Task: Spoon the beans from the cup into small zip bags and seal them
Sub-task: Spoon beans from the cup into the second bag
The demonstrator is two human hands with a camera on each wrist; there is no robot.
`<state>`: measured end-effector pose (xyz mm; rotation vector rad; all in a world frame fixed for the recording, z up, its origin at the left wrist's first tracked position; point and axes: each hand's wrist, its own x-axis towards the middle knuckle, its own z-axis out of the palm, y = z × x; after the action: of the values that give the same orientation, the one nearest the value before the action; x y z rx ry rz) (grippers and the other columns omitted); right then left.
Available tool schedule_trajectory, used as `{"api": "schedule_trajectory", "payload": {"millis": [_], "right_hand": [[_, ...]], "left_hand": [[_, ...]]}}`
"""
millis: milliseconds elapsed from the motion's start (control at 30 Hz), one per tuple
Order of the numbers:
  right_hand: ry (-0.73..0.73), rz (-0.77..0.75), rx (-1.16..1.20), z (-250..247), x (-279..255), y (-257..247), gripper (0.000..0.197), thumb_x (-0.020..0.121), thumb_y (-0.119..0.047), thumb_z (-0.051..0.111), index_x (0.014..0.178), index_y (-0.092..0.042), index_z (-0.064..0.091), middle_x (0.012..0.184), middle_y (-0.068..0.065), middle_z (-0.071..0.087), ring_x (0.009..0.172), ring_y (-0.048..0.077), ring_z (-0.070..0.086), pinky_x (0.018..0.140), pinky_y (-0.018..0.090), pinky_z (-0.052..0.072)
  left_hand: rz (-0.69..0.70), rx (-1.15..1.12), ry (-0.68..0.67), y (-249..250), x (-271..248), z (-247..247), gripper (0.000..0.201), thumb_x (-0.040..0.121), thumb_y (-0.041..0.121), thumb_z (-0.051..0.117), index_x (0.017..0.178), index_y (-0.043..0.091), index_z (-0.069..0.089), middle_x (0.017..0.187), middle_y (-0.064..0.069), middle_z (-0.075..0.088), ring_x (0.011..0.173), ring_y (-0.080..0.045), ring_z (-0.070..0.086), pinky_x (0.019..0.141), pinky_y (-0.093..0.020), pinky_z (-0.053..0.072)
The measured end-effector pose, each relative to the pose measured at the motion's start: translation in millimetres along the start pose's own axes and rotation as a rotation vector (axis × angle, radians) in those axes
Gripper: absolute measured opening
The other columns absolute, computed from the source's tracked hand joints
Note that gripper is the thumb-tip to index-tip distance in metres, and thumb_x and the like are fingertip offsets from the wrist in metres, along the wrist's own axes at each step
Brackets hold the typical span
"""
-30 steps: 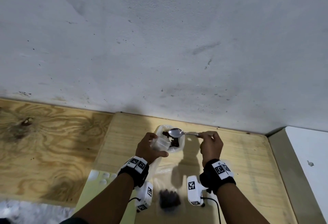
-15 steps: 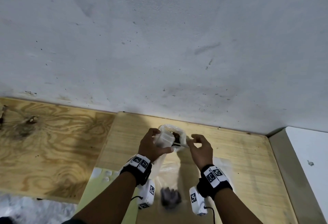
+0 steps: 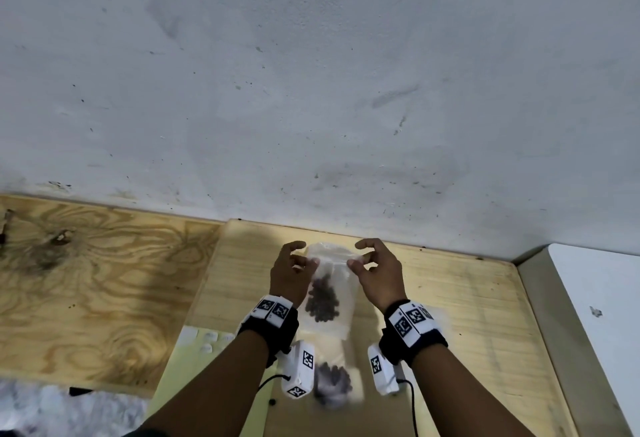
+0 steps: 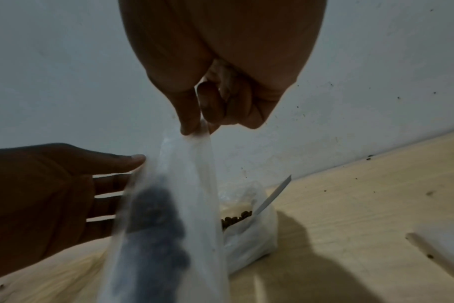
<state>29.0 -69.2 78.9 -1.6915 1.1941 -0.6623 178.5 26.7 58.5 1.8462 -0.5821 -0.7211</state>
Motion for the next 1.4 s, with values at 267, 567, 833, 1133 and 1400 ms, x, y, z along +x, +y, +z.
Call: {"api": "schedule_trajectory", "payload": {"millis": [267, 567, 833, 1133, 1400], "right_hand": [[-0.144, 0.186, 0.204, 1.3, 2.3, 14.7, 0.034, 0.079, -0.02, 0.081, 0.085, 0.01, 0.065, 0.071, -0.014, 0.069, 0.068, 0.002, 0.062, 0.067, 0.022, 0.044], [-0.231, 0.187, 0.217, -2.5, -3.5, 3.1, 0.004, 0.08, -0.017, 0.08, 0.079, -0.014, 0.076, 0.076, -0.006, 0.074, 0.068, 0.003, 0.067, 0.063, 0.014, 0.049], [-0.169, 0.356, 0.308, -18.9, -3.2, 2.3, 0.024, 0.073, -0.03, 0.085, 0.067, -0.017, 0.064, 0.058, -0.007, 0.053, 0.045, 0.01, 0.033, 0.045, 0.021, 0.026], [-0.153, 0.26, 0.326, -16.8, -16.5, -2.5, 0.019, 0.084, -0.01, 0.076, 0.089, -0.009, 0.057, 0.063, 0.0, 0.059, 0.039, 0.008, 0.046, 0.038, 0.017, 0.034], [-0.291, 0.389, 0.11, -10.8, -34.8, 18.2, 0.038, 0.082, 0.009, 0.064, 0.113, -0.013, 0.067, 0.082, 0.008, 0.059, 0.039, 0.007, 0.045, 0.037, 0.019, 0.033]], "left_hand": [[-0.141, -0.165, -0.121, 2.3, 2.7, -0.5, 0.019, 0.083, 0.023, 0.073, 0.083, 0.004, 0.073, 0.081, -0.009, 0.072, 0.076, -0.023, 0.064, 0.083, -0.042, 0.054], [-0.132, -0.161, -0.17, 6.1, -8.0, 2.0, 0.016, 0.083, 0.02, 0.073, 0.074, 0.008, 0.074, 0.07, -0.006, 0.073, 0.066, -0.018, 0.064, 0.067, -0.029, 0.053], [-0.174, -0.314, -0.207, 4.3, -9.7, -7.6, 0.025, 0.08, 0.029, 0.075, 0.08, 0.004, 0.076, 0.089, -0.027, 0.072, 0.077, -0.03, 0.067, 0.087, -0.053, 0.053], [-0.325, -0.314, -0.07, 0.5, -4.5, -2.2, 0.026, 0.084, 0.03, 0.073, 0.078, 0.005, 0.074, 0.084, -0.018, 0.073, 0.078, -0.033, 0.069, 0.081, -0.046, 0.055], [-0.365, -0.319, -0.15, -6.7, -16.2, -13.4, 0.043, 0.079, -0.012, 0.063, 0.111, 0.016, 0.057, 0.097, -0.017, 0.066, 0.082, -0.032, 0.064, 0.06, -0.035, 0.057]]}}
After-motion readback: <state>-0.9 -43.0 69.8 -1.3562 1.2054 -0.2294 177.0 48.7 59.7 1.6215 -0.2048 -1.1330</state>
